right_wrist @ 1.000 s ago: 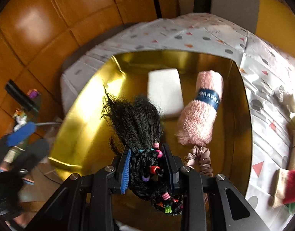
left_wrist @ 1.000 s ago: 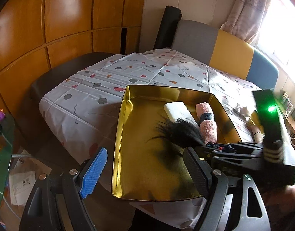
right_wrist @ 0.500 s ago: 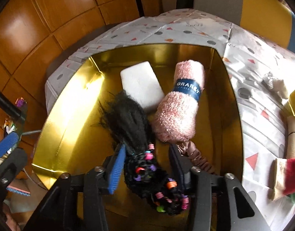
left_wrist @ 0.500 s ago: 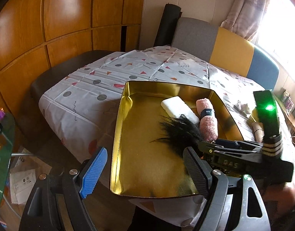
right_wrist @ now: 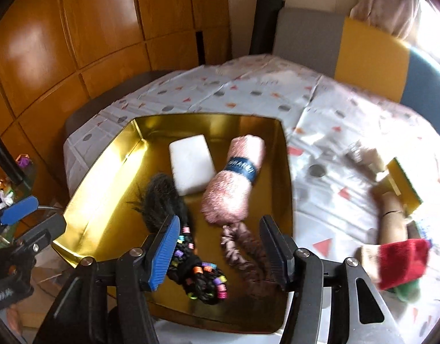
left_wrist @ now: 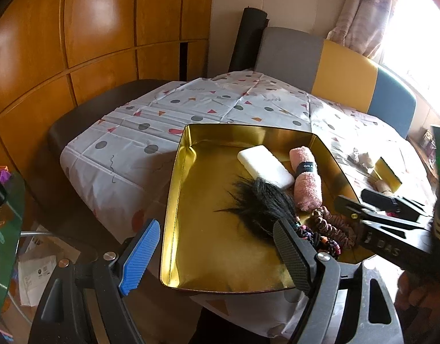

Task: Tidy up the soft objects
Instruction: 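Carry the black beaded hair tie into the gold tray and open the right tool, then reach the left tool to the red mitt and grasp it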

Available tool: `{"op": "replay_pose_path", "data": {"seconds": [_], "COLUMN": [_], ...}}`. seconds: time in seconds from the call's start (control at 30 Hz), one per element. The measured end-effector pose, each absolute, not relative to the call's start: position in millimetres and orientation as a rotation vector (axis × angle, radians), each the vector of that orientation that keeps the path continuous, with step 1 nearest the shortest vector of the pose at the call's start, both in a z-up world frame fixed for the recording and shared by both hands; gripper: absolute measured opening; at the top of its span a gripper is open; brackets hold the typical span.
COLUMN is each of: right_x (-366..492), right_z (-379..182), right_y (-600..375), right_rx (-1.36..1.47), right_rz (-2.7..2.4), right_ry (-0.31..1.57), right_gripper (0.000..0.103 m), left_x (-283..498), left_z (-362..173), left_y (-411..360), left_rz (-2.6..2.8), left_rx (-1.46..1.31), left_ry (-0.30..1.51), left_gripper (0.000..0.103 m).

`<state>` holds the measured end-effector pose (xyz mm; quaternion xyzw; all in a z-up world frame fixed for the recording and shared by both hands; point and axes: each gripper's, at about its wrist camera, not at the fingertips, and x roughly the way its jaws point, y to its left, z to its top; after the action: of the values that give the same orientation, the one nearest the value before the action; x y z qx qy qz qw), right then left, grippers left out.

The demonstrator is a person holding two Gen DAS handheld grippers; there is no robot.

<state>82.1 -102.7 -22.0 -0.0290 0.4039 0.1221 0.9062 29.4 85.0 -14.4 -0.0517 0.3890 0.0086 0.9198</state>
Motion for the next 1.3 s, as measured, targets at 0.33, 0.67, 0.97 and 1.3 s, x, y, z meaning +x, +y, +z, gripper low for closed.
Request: {"op": "replay_pose_path", "data": {"seconds": [0.33, 0.67, 0.97, 1.3], "right_x": [59, 52, 45, 28], "right_z": [-9, -8, -10, -19], "right_y": [-119, -174, -266, -378], "right_rx": [-0.133, -0.104, -0.062, 0.036], "right_rz": [0.192, 0.102, -0.076, -0.301], "right_ry": [0.749, 0.742, 0.767, 0.774], "right_gripper": [0.062, 0.067, 0.070, 0.073], "left_x": [28, 31, 32, 33], "left_z": [-10, 0, 4, 6], "left_y": [66, 23, -20, -66], "left_rz": [-0.001, -0.074, -0.164, -0.251], "left_rx": [-0.051, 0.056, 0.146, 0.240], "left_ry": [0.796, 0.788, 0.769, 0.754], "left_gripper": [0.083, 0.083, 0.083, 0.083]}}
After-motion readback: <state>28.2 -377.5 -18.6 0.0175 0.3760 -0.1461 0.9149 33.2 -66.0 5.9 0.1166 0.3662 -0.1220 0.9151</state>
